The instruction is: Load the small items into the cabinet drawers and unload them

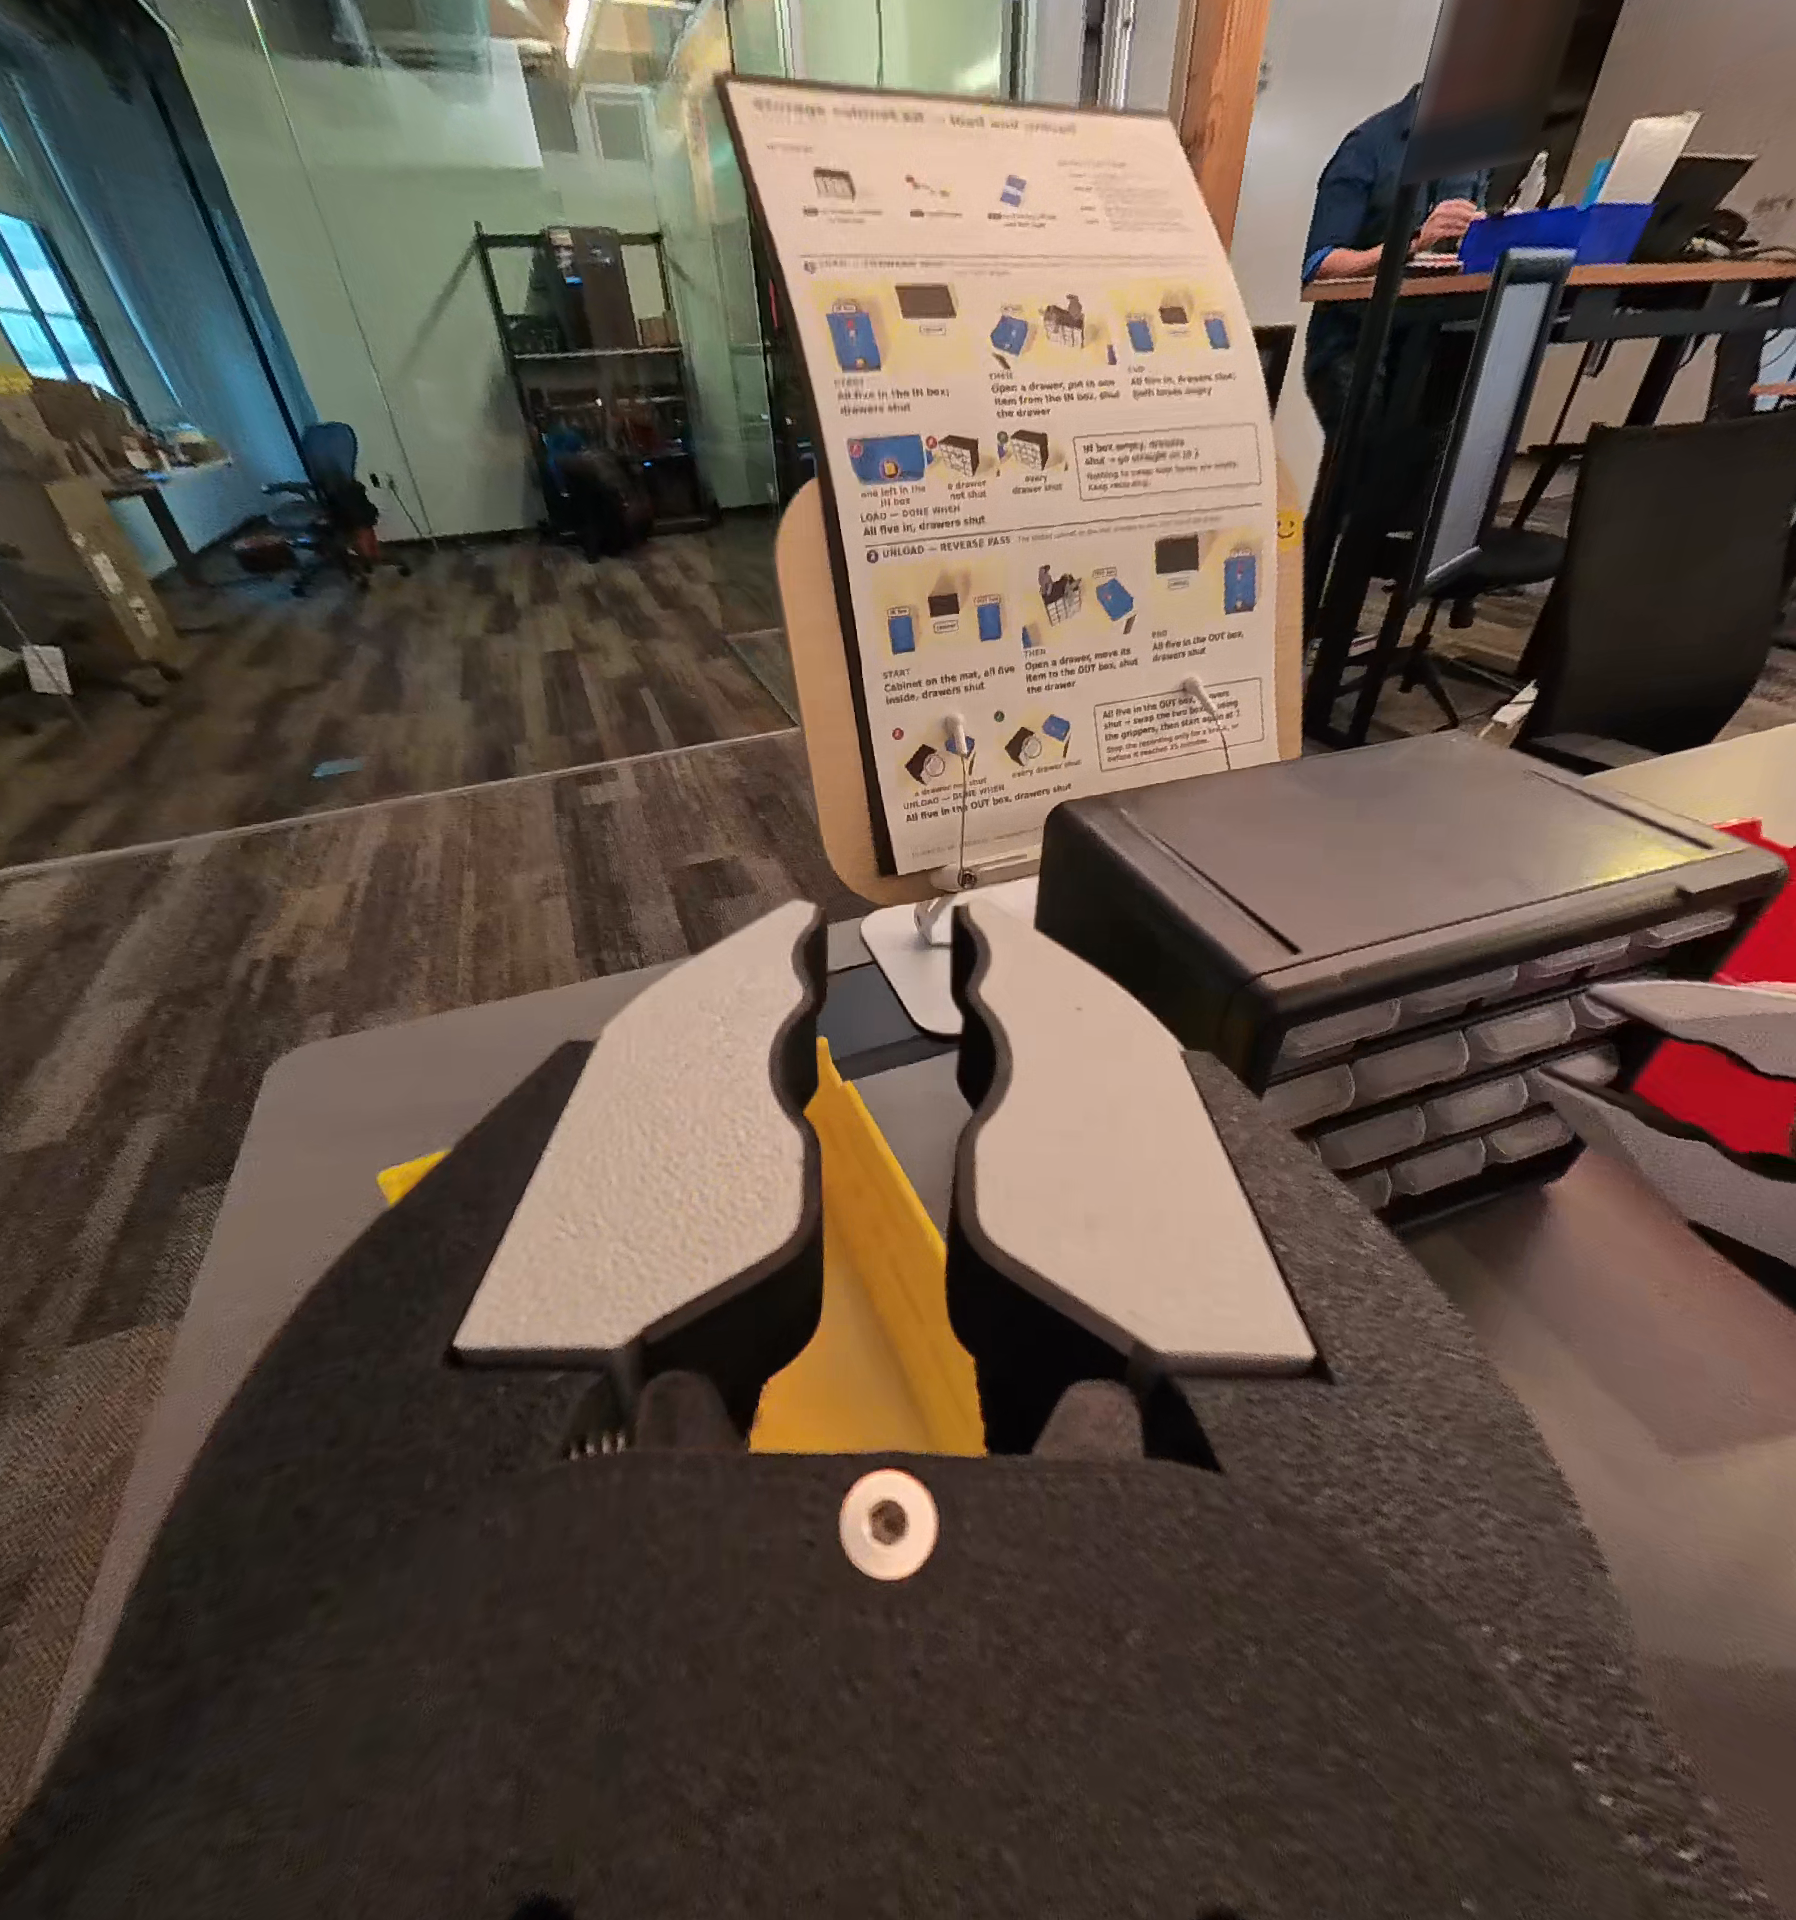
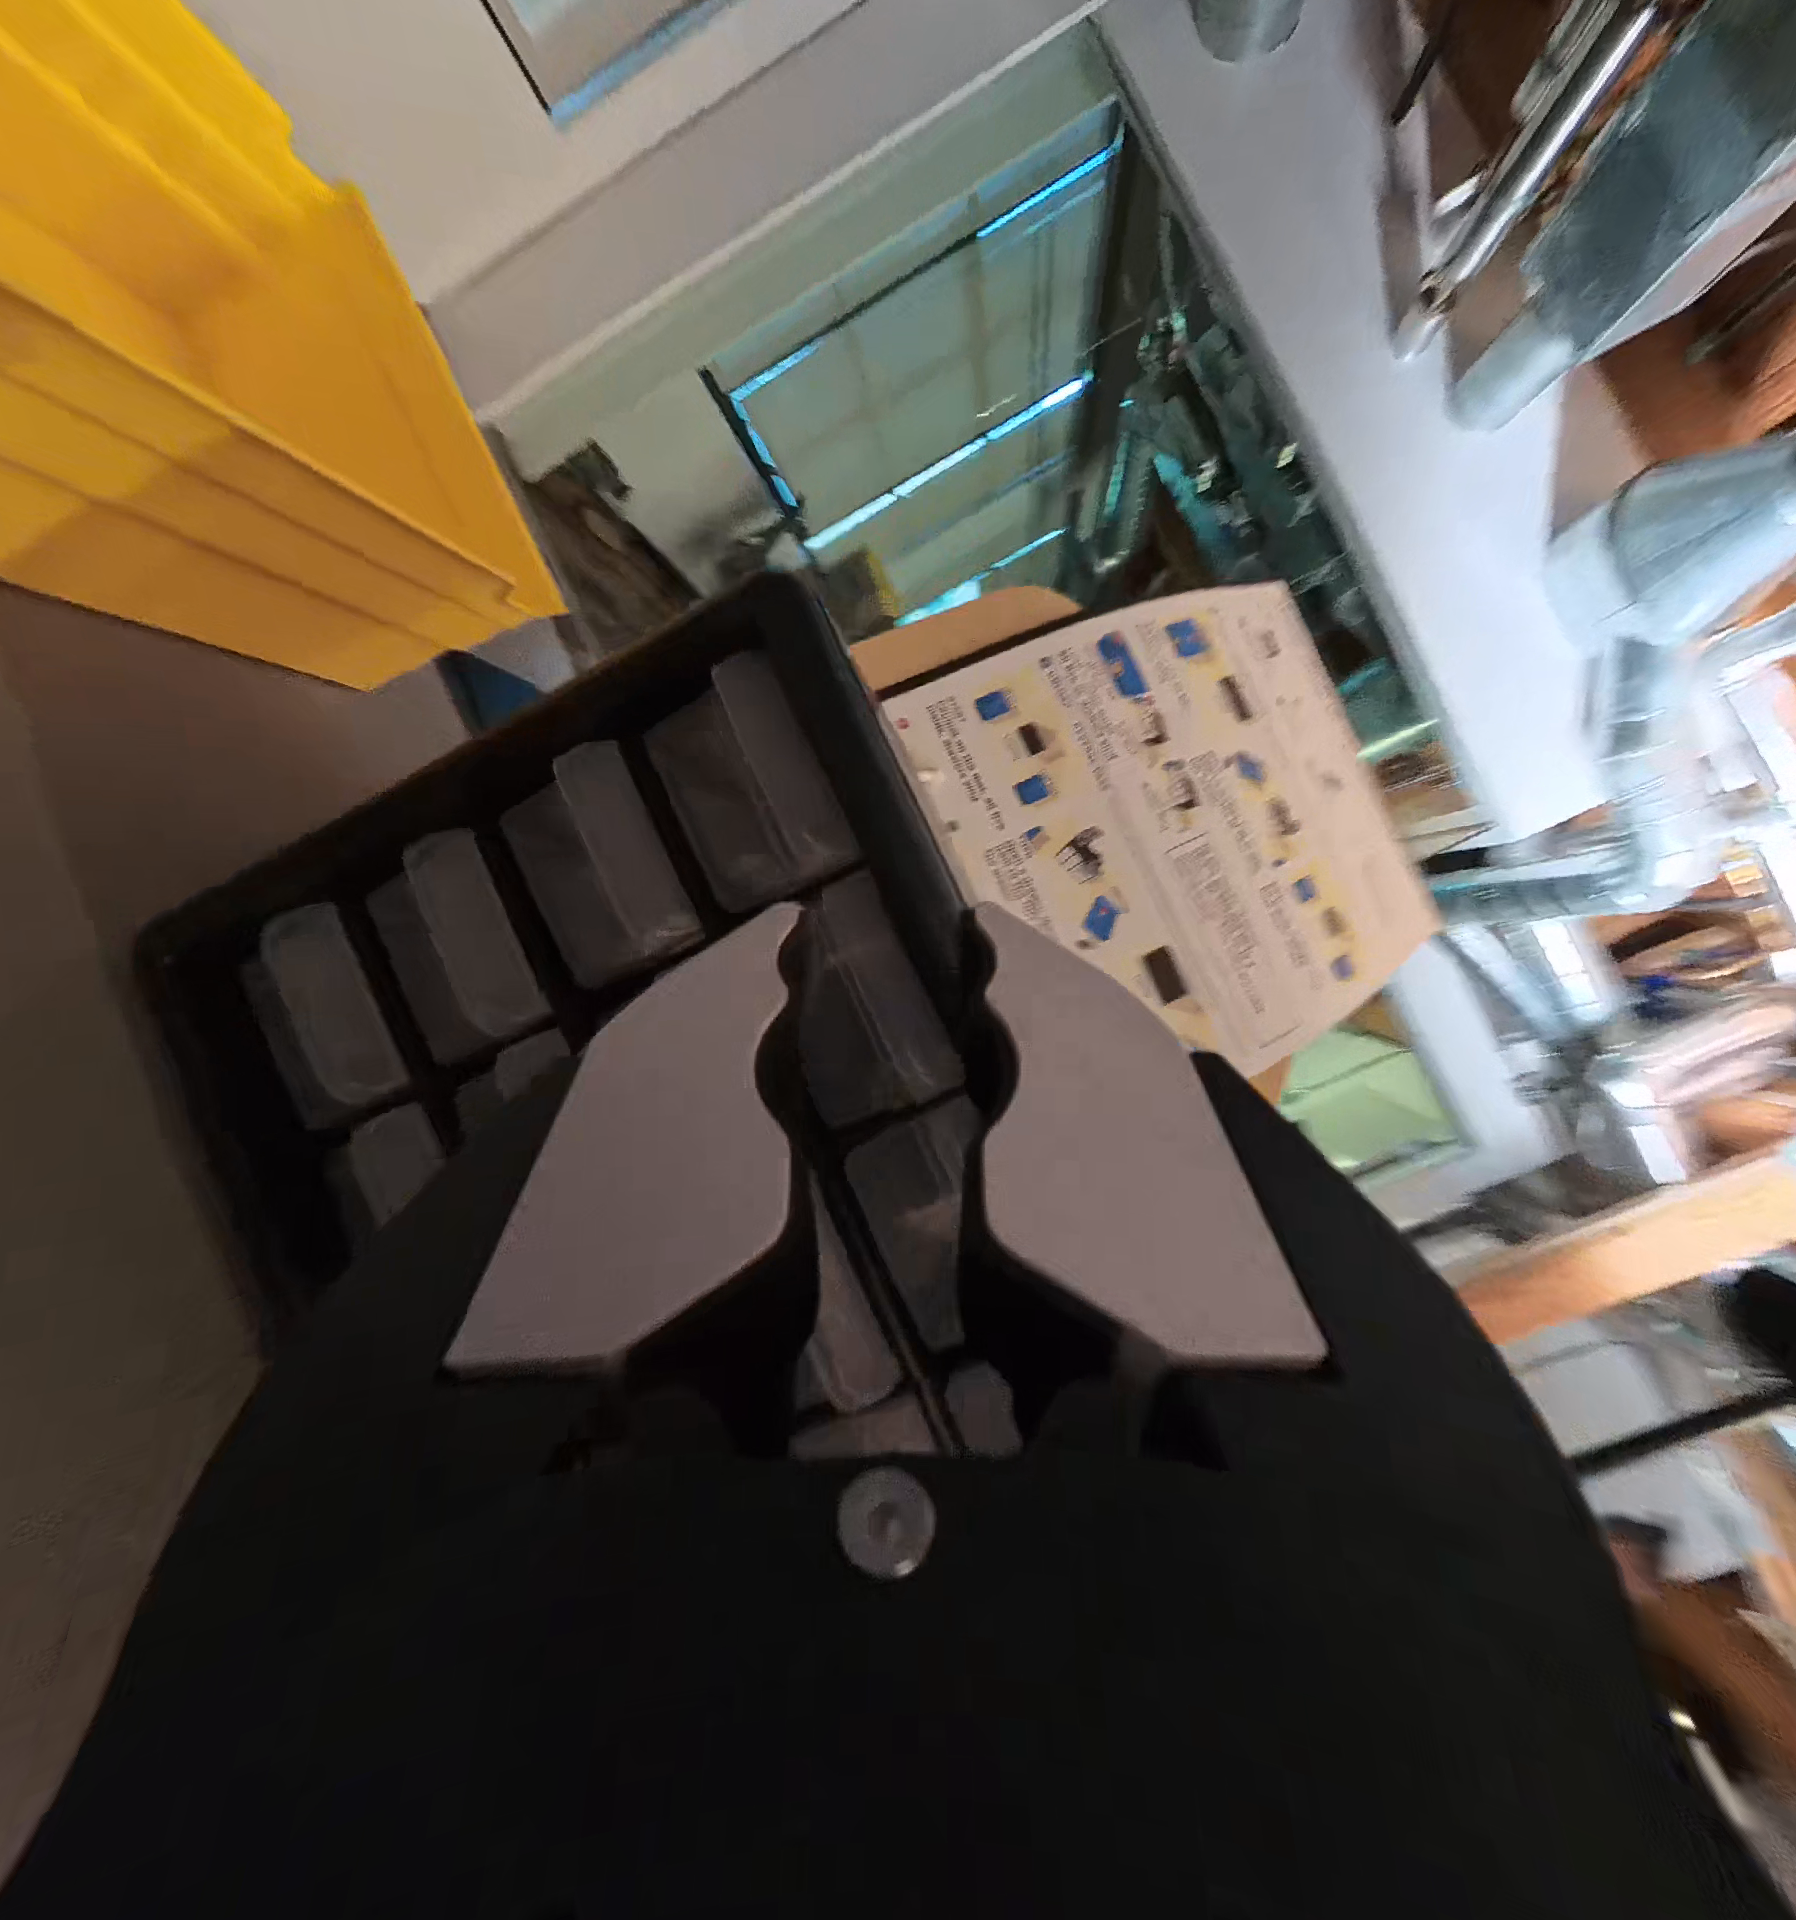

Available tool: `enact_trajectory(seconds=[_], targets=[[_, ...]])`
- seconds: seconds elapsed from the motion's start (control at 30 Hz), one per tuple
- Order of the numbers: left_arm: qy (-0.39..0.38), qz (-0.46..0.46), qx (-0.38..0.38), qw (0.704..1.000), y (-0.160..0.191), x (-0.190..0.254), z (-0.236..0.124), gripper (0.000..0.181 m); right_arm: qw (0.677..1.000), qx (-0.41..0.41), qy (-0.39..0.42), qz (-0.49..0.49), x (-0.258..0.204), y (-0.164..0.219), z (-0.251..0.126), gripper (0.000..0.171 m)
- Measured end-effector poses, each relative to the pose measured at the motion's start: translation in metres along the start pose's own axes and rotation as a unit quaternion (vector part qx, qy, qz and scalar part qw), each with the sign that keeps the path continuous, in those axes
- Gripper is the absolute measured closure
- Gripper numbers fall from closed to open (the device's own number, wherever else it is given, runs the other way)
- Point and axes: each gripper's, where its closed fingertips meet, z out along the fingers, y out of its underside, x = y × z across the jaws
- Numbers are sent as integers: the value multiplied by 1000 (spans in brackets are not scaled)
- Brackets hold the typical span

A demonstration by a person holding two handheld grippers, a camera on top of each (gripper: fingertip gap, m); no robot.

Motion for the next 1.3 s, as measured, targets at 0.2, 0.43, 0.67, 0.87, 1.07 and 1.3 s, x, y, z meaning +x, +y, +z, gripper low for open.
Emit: enact_trajectory(seconds=[0.2,0.43,0.67,0.87,1.07,1.3], targets=[[13,-9,-22,1000,11,-6,6,160,995,12,65,-72,-21,-13,16,151],[37,6,-40,998,17,9,16,160,995,-31,44,-80,-47,22,17,151],[47,28,-60,997,23,22,23,160,993,-61,56,-88,-42,54,7,150],[45,41,-73,995,26,26,27,160,991,-77,79,-71,-27,72,-3,151],[44,50,-81,994,28,29,30,160,987,-107,92,-83,-20,94,-7,149],[45,69,-105,991,36,35,35,160,984,-110,108,-94,-14,99,-12,160]])
